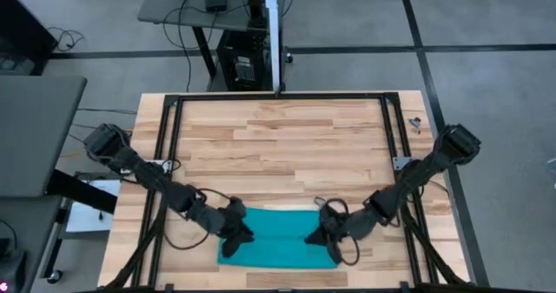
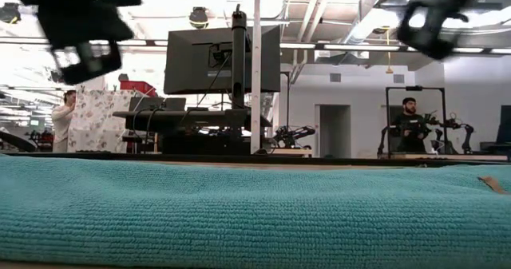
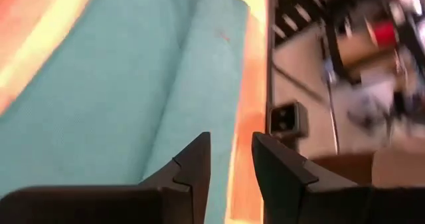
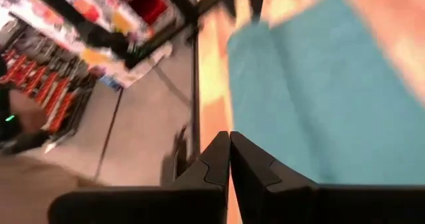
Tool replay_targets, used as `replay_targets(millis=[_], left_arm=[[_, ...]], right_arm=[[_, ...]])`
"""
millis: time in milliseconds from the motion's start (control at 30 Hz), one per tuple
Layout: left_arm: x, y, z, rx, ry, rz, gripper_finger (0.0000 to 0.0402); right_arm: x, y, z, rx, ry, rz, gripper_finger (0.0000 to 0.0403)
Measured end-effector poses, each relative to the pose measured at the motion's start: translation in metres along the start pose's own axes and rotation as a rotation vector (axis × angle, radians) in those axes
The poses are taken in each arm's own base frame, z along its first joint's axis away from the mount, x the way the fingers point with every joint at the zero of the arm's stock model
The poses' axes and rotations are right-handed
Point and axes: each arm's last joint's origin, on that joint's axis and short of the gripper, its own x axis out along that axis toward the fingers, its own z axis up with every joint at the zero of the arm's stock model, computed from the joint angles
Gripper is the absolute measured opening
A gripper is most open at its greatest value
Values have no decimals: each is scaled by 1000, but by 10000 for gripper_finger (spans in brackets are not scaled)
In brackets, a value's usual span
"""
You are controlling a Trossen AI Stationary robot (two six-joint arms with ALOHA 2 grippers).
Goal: Roll towel
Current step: Roll the blue towel
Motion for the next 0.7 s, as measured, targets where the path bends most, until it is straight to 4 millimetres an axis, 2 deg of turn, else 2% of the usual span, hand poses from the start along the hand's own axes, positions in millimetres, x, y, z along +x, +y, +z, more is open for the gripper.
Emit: replay_targets(millis=[67,133,267,367,500,700], left_arm=[[-8,-15,16,93,57,11,107],[-18,-35,27,202,147,103,108],[-30,-73,33,427,244,261,106],[-35,-95,33,505,249,297,112],[-24,-100,16,525,333,347,137],[10,-105,-19,445,378,376,191]], right_arm=[[-6,12,15,-36,-22,26,40],[-11,23,26,-62,28,11,65],[-17,52,36,-196,179,-59,115],[-20,76,38,-292,255,-98,148],[-15,89,15,-408,321,-222,185],[6,97,-53,-516,366,-327,213]])
